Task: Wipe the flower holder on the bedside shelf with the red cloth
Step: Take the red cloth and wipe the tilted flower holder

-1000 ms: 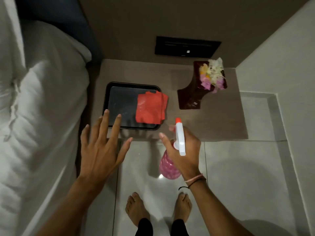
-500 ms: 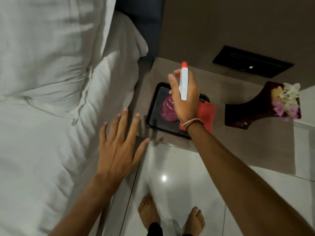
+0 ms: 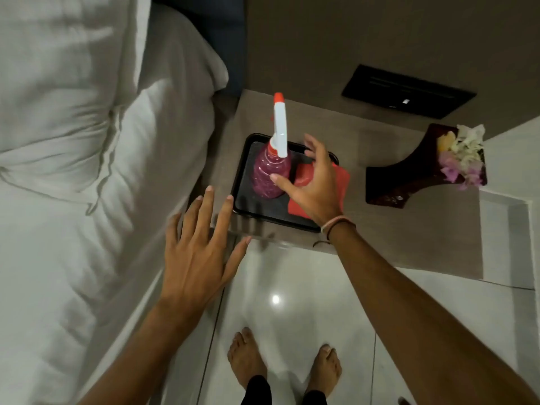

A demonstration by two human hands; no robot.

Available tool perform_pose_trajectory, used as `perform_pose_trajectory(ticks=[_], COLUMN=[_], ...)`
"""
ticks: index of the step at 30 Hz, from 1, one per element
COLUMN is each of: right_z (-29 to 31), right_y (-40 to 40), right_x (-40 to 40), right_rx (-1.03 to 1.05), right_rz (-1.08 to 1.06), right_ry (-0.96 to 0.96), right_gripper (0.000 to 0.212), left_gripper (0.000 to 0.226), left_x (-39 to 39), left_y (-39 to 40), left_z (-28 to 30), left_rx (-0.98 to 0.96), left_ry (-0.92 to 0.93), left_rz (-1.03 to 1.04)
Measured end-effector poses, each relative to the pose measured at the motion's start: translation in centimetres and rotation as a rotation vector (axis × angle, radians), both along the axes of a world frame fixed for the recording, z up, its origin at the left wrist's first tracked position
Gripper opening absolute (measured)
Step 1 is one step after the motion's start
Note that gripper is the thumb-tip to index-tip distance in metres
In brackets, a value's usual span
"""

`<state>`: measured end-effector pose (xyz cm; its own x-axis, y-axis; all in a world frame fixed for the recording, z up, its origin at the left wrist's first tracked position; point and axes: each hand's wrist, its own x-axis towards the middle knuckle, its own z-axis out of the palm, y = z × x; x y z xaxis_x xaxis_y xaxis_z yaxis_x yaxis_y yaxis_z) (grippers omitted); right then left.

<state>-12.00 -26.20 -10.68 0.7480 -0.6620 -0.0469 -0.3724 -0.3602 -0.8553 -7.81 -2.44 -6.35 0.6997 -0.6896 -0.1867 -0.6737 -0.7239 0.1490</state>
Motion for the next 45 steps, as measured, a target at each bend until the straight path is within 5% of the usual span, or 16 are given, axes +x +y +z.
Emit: perform_pose_trajectory(ticks=[8,15,17,20,25,27,31,36,45], right_z=[-2.8,-4.5,-5.0,-5.8,-6.4,-6.1,-5.0,-4.2,-4.0], right_y=[-3.0,-6.5,-7.3,-7.6,-6.0,-4.9,-3.5,-2.6,-0.1], right_x=[-9.0,-6.4,-5.9,-5.9,-6.6,-7.4,-10.5,-17.3,-26.9], right_rx=[0.096,0.586,0.634,0.613,0.223,0.229,0.616,1.098,1.443], right_rz=[-0.328,-0.576,-0.59,-0.472,-0.396,-0.376,-0.421,-0.651,-0.73], right_ry=[0.129,0.191,0.198,0.252,0.233,0.106,-0.132,-0.446,-0.646], right_gripper=[0.078,0.099,0.072,0.033,0.031,0.026,0.018,0.053,0.057], left_gripper=[0.057,0.045,0.046,0.047,0.057,0.058,0.05,0.041,0.071], left_x=[-3.5,-3.5,-3.6,-3.7,-4.4,-4.7,-5.3,-6.3,-10.6], left_y=[-7.1,-15.5,-16.5,-16.9,-15.5,-14.8,-13.7,-14.9,-27.5], left_z=[-3.2,-6.6,-7.2,-7.9,-8.3,-8.0,-6.9,-3.8,3.4], left_rx=[-0.206,-0.19,-0.163,-0.187,-0.202,-0.196,-0.219,-0.296,-0.351], left_ry=[0.558,0.702,0.705,0.676,0.63,0.625,0.507,0.287,-0.058], left_rz=[0.015,0.181,0.166,0.152,0.091,0.039,-0.088,-0.17,-0.554])
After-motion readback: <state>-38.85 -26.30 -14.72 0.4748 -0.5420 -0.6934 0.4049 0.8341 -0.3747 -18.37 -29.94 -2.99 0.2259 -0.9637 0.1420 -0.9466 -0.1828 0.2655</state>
